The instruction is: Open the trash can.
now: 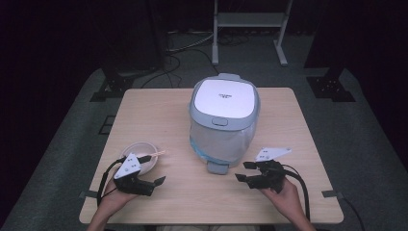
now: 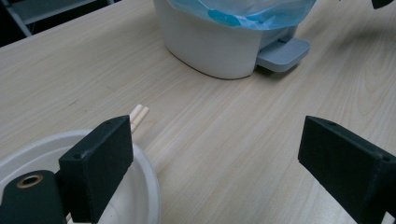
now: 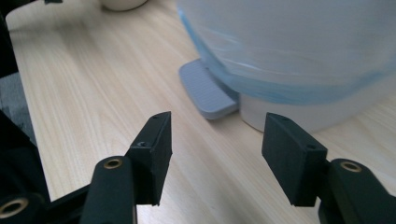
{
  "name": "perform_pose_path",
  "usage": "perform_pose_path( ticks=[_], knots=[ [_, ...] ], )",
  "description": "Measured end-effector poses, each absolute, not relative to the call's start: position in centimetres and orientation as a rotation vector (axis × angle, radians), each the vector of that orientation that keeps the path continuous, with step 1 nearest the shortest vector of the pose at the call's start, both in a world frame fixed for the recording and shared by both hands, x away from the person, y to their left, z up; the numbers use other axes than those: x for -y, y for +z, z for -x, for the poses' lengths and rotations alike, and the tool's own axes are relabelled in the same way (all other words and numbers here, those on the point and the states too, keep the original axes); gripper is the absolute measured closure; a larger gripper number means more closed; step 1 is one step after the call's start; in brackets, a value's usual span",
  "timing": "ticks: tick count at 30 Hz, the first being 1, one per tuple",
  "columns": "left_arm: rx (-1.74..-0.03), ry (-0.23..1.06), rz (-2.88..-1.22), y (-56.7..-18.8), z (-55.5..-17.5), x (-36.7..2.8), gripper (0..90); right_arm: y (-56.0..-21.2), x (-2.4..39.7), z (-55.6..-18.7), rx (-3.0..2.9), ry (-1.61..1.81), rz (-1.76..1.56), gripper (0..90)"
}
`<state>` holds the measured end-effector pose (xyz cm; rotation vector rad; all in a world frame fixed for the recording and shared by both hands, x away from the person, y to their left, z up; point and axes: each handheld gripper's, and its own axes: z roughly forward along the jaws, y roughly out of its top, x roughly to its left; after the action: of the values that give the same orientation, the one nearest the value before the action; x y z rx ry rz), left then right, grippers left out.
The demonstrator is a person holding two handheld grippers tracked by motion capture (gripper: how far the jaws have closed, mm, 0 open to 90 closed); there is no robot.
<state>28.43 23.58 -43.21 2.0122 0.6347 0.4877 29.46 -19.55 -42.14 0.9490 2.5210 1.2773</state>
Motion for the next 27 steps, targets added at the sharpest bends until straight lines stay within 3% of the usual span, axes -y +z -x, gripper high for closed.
perform_pose_path(
  ticks=[15,27],
  knots=[
    [-0.644,0.498,-2.009,-43.3,-28.5,-23.9,9.4,-42.9,15.5,-29.6,-2.618,1.242,-0.853,41.2],
    [-0.648,0.498,-2.011,-43.3,-28.5,-24.0,9.4,-43.3,13.5,-30.2,-2.603,1.255,-0.768,50.8]
  ],
)
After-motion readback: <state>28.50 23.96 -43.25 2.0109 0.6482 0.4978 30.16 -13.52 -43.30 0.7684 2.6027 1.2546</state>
